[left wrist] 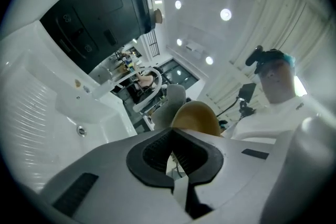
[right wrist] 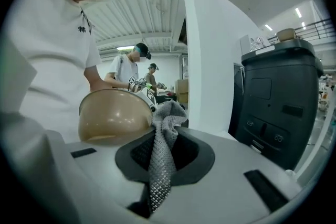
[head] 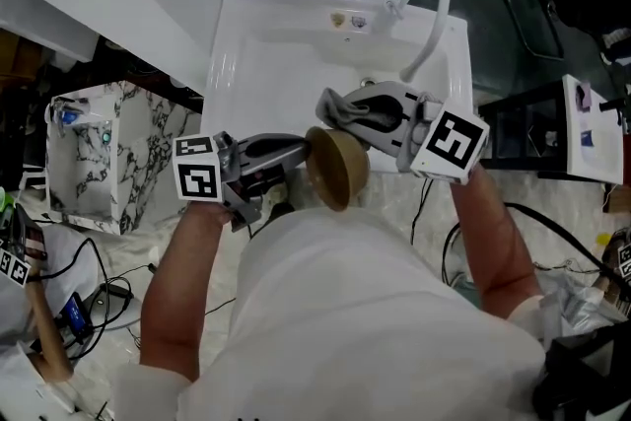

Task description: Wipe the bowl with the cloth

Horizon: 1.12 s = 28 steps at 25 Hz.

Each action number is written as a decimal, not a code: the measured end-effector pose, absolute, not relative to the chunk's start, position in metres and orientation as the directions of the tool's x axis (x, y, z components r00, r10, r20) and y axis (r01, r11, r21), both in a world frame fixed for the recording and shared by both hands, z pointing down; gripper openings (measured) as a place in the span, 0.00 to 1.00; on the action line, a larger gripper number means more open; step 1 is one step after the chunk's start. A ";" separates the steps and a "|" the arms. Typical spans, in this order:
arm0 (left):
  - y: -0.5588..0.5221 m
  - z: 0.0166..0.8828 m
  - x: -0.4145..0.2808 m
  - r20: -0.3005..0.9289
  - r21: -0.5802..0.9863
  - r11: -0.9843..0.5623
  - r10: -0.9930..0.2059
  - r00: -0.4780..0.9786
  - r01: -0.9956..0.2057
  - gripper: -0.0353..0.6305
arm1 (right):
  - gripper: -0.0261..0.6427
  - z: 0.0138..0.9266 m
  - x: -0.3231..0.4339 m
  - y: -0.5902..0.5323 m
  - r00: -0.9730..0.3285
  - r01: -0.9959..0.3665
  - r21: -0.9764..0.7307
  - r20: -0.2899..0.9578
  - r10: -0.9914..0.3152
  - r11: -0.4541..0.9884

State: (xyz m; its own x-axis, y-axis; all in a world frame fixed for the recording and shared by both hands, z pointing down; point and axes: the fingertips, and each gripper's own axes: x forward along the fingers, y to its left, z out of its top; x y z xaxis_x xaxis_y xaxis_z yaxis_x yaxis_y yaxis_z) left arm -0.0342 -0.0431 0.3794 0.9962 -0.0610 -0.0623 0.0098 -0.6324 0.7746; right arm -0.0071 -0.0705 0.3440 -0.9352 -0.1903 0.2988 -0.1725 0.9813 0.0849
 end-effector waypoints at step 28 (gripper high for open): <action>-0.083 0.363 -0.065 -0.168 0.777 -0.630 -0.224 0.960 -0.012 0.07 | 0.08 0.380 -0.024 -0.007 -0.944 -0.019 -0.080 0.330 0.009 0.997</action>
